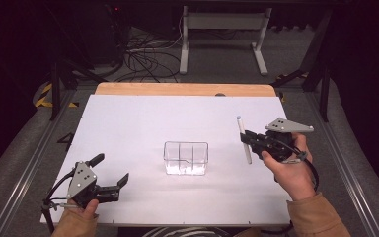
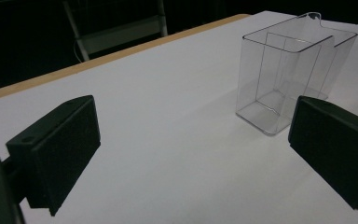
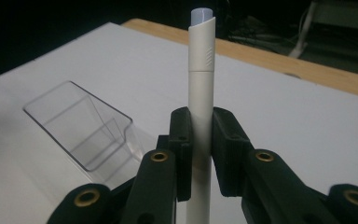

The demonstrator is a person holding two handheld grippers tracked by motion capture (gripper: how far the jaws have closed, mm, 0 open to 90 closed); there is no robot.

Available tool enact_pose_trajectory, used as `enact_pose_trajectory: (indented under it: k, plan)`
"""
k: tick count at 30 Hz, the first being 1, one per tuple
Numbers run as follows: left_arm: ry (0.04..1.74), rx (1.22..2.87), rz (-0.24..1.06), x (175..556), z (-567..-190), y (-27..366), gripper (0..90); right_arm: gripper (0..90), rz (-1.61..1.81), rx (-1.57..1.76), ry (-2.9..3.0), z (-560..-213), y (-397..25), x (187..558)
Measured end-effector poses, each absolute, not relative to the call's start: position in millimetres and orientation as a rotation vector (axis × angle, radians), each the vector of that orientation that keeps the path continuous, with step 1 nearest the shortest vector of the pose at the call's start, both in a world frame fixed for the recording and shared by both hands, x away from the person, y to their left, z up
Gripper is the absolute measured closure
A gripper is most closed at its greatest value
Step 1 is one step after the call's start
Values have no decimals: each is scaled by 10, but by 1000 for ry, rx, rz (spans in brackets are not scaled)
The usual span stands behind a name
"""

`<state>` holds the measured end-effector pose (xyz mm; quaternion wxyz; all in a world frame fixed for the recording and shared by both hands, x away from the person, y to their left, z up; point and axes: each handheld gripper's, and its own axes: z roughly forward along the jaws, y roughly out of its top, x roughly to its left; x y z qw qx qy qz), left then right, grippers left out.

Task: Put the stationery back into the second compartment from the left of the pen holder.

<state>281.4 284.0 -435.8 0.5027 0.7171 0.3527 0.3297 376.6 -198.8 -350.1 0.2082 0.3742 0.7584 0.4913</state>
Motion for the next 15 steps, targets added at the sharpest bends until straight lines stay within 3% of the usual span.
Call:
enact_pose_trajectory:
  k: [15]
  plan:
    - [847,1732,796,2811,-4356,2837,30,793,1662,798,2014,-3406,-1869,3699]
